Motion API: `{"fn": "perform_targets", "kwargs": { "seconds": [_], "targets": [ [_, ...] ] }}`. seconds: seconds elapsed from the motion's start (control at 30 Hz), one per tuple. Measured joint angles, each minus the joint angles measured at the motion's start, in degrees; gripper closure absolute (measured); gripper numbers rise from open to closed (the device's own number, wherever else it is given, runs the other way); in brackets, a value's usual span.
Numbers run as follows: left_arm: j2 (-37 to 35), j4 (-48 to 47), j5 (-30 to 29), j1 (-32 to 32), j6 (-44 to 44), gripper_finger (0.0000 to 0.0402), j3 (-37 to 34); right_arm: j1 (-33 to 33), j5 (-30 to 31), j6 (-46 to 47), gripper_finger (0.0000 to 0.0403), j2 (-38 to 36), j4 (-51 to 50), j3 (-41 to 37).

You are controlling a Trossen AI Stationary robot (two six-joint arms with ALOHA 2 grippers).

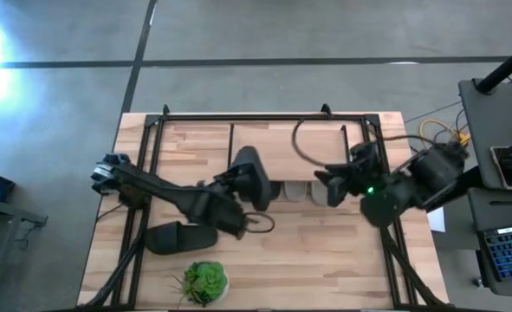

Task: Pick and place slides into the shelf
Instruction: Put the black slipper on the shelf

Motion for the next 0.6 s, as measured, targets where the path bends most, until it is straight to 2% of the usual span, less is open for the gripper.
{"fn": "perform_targets", "kwargs": {
  "seconds": [0.07,0.23,0.3,0.37,0.47,0.6],
  "targets": [
    [-0.1,9.8,-0.6,1.8,5.9,0.0401,-1.1,-0.7,-0.3,0.1,0.0205,-1.1,0.0,0.0],
    [-0.6,31.5,7.3,5.0,29.1,0.0401,-3.9,-2.7,-2.4,-1.0,0.0205,-2.1,0.0,0.0],
    [-0.6,39.1,10.4,6.4,33.8,0.0401,-4.0,-3.4,-3.5,-2.4,0.0205,-2.1,0.0,0.0],
    [0.1,41.9,10.8,8.2,37.6,0.0401,-3.9,-3.9,-4.3,-3.4,0.0205,-2.1,0.0,0.0],
    [2.3,42.6,11.5,11.4,40.3,0.0401,-4.0,-4.5,-6.5,-5.0,0.0205,-2.1,0.0,0.0],
    [5.7,48.0,13.5,15.3,42.3,0.0401,-4.2,-4.4,-7.6,-5.9,0.0205,-2.2,0.0,0.0]
  ]
}}
